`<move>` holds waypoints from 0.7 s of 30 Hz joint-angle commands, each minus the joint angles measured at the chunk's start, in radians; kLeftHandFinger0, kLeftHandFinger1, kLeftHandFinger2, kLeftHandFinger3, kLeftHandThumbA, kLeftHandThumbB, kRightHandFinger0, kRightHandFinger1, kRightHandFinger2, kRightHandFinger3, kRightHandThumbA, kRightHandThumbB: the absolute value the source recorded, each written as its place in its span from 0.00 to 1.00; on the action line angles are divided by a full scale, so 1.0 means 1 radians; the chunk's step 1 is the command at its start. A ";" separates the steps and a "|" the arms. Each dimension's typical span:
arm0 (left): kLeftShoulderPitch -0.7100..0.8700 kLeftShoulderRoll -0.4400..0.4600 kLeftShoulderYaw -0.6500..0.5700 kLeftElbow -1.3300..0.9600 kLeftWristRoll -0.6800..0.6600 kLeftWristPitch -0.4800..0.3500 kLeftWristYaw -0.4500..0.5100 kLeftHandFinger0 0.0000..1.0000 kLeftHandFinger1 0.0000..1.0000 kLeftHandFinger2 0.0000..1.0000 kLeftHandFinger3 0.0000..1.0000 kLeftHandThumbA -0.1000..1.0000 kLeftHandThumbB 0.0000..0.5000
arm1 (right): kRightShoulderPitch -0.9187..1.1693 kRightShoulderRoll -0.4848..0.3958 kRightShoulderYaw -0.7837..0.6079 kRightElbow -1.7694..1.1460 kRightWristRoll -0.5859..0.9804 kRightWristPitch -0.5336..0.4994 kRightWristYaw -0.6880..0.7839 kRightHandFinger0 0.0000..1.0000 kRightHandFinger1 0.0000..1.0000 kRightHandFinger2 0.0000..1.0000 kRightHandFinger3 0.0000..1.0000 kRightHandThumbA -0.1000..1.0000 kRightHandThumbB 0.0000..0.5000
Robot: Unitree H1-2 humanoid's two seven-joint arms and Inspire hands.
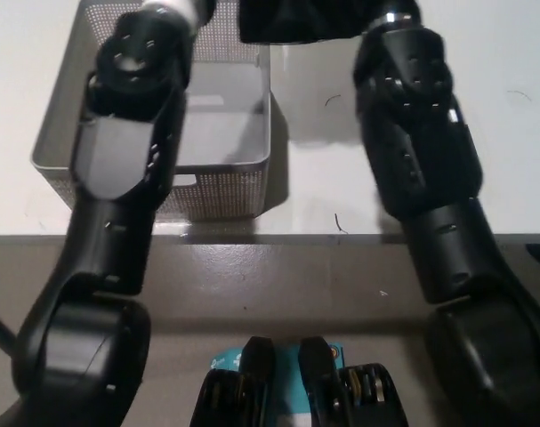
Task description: Use both hands to pick up a lunch bag on the right hand side and place it into a container on the left hand side
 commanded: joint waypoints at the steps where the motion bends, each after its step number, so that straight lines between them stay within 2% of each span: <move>1: -0.037 -0.013 0.012 -0.193 -0.053 0.037 -0.003 1.00 1.00 1.00 1.00 1.00 0.53 | -0.112 0.099 0.093 0.043 -0.049 0.000 0.122 1.00 1.00 1.00 1.00 1.00 0.35; 3: -0.025 0.008 0.019 -0.215 -0.034 0.052 0.011 1.00 1.00 1.00 1.00 1.00 0.55 | -0.141 0.108 0.108 0.092 -0.059 -0.016 0.128 1.00 1.00 1.00 1.00 1.00 0.32; 5: -0.005 0.015 0.042 -0.247 -0.045 0.079 0.025 1.00 1.00 1.00 1.00 1.00 0.56 | -0.154 0.128 0.113 0.126 -0.061 -0.026 0.120 1.00 1.00 1.00 1.00 1.00 0.36; 11: 0.062 0.012 0.088 -0.292 -0.067 0.085 0.043 1.00 1.00 1.00 1.00 1.00 0.55 | -0.167 0.169 0.126 0.229 -0.076 -0.071 0.130 1.00 1.00 1.00 1.00 1.00 0.38; 13: 0.088 0.007 0.096 -0.297 -0.074 0.074 0.042 1.00 1.00 1.00 1.00 1.00 0.54 | -0.152 0.177 0.136 0.244 -0.084 -0.078 0.133 1.00 1.00 1.00 1.00 1.00 0.40; 14: 0.098 0.006 0.100 -0.294 -0.072 0.074 0.046 1.00 1.00 1.00 1.00 1.00 0.57 | -0.149 0.179 0.139 0.260 -0.088 -0.088 0.135 1.00 1.00 1.00 1.00 1.00 0.41; 15: 0.105 0.007 0.099 -0.290 -0.070 0.069 0.047 1.00 1.00 1.00 1.00 1.00 0.54 | -0.149 0.181 0.138 0.275 -0.086 -0.098 0.140 1.00 1.00 1.00 1.00 1.00 0.40; 18: 0.125 0.009 0.104 -0.279 -0.073 0.044 0.047 1.00 1.00 1.00 1.00 1.00 0.55 | -0.147 0.190 0.133 0.313 -0.073 -0.127 0.161 1.00 1.00 1.00 1.00 1.00 0.39; 21: 0.127 0.009 0.114 -0.243 -0.093 0.039 0.042 1.00 1.00 1.00 1.00 1.00 0.53 | -0.154 0.197 0.113 0.363 -0.054 -0.143 0.177 1.00 1.00 1.00 1.00 1.00 0.43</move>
